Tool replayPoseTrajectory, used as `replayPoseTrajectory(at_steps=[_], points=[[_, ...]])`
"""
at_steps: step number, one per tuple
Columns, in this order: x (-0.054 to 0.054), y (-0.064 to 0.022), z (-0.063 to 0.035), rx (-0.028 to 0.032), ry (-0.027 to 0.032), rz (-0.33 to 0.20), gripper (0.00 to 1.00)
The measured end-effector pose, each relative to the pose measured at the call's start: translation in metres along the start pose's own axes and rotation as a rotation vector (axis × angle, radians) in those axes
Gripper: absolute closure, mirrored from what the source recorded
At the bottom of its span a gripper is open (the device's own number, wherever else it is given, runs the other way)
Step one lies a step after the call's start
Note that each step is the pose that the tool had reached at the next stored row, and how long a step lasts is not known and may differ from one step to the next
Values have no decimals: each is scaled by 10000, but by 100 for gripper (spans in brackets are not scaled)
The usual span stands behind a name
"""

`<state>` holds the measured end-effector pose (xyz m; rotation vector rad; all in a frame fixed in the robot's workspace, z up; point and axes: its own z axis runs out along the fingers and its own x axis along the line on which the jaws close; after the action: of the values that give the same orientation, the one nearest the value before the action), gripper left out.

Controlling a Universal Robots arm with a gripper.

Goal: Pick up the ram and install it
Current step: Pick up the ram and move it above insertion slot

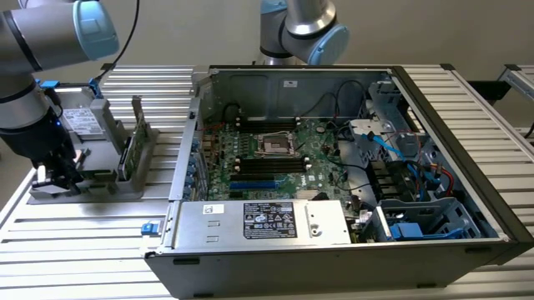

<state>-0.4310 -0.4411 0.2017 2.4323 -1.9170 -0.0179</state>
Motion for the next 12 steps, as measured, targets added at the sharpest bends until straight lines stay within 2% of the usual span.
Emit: replayPoseTrajectory(at_steps=[5,12], points=[[-2,0,13,-7,-15,370,64],[-2,-1,29,-11,-26,602,64]])
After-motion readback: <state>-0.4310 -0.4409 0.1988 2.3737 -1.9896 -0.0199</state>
